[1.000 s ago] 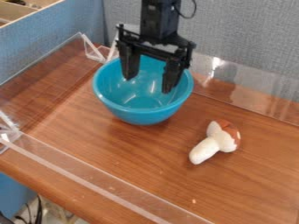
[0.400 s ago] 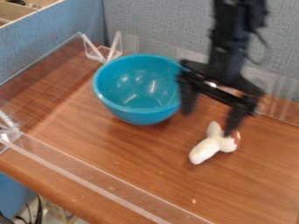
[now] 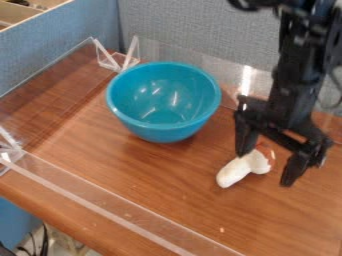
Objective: Put the mushroom in the blue bowl
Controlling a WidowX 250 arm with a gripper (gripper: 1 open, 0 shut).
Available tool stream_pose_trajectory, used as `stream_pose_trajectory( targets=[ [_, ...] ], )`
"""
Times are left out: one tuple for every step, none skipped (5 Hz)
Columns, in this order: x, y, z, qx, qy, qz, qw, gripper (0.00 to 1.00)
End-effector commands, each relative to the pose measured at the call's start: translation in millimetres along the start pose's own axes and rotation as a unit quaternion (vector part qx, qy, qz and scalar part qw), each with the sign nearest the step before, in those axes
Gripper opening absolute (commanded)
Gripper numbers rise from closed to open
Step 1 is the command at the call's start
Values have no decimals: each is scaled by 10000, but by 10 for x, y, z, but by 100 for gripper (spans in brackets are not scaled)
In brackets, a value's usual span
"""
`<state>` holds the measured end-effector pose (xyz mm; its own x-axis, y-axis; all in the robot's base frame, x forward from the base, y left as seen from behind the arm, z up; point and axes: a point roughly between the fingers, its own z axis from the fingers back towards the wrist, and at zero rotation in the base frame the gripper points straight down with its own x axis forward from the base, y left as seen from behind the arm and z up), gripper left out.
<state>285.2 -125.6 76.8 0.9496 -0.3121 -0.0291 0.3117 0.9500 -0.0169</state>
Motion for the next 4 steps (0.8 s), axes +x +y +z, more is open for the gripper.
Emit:
stream_pose_trajectory(
  targets=[
    [48,111,-26,30,-214,60,9997,100],
    [78,176,-81,109,-243,129,9996,100],
    [167,158,-73,164,-271,416,9986,100],
    [250,141,-39,224,-308,689,9969,100]
  ],
)
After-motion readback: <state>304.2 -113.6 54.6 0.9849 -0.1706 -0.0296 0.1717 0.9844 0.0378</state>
